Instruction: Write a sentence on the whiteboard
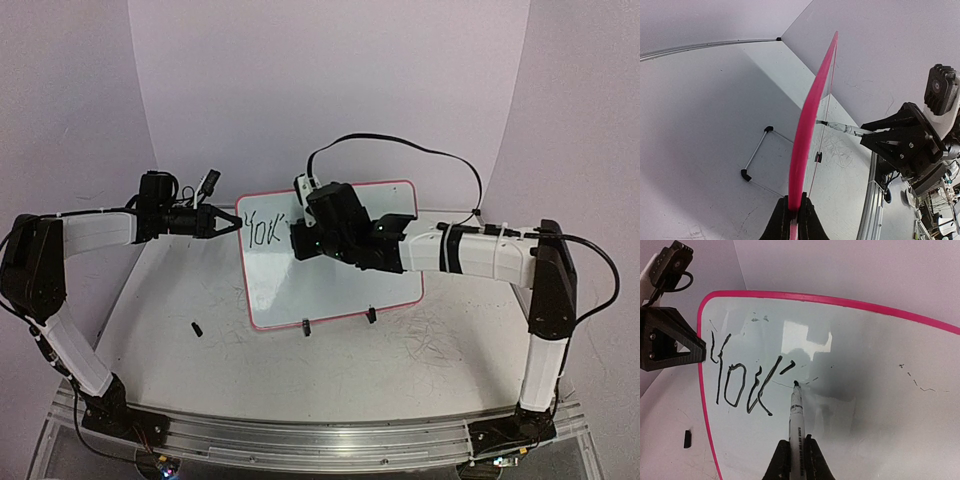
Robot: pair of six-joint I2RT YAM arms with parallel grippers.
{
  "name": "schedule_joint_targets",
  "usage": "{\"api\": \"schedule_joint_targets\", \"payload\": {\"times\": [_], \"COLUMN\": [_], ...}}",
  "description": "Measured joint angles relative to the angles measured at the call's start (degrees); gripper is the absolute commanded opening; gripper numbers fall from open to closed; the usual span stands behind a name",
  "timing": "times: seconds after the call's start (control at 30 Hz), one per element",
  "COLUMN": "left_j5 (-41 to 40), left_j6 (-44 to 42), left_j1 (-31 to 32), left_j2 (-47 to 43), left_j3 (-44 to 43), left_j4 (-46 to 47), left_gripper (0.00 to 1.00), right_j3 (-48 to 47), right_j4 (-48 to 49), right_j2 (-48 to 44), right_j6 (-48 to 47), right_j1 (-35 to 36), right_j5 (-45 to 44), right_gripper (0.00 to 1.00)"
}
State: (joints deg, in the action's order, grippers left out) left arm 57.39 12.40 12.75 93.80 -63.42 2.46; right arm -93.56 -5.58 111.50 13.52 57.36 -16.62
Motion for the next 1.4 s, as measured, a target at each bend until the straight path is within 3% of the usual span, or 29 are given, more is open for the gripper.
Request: {"api": "schedule_joint_targets", "payload": {"times": [1.4], "left_j5": [-0.09], "left_j6": [-0.02], "left_j1": [0.0], "left_j2": [0.0], "left_j3": [0.0], "left_j4": [-0.05], "left_gripper": [0.0], "right_j3": [1.71], "right_j4": [-0.39], "right_j2": [0.15], "right_j6": [3.98], "right_j1": [0.85], "right_j5": [-1.27], "right_gripper": [0.0]}}
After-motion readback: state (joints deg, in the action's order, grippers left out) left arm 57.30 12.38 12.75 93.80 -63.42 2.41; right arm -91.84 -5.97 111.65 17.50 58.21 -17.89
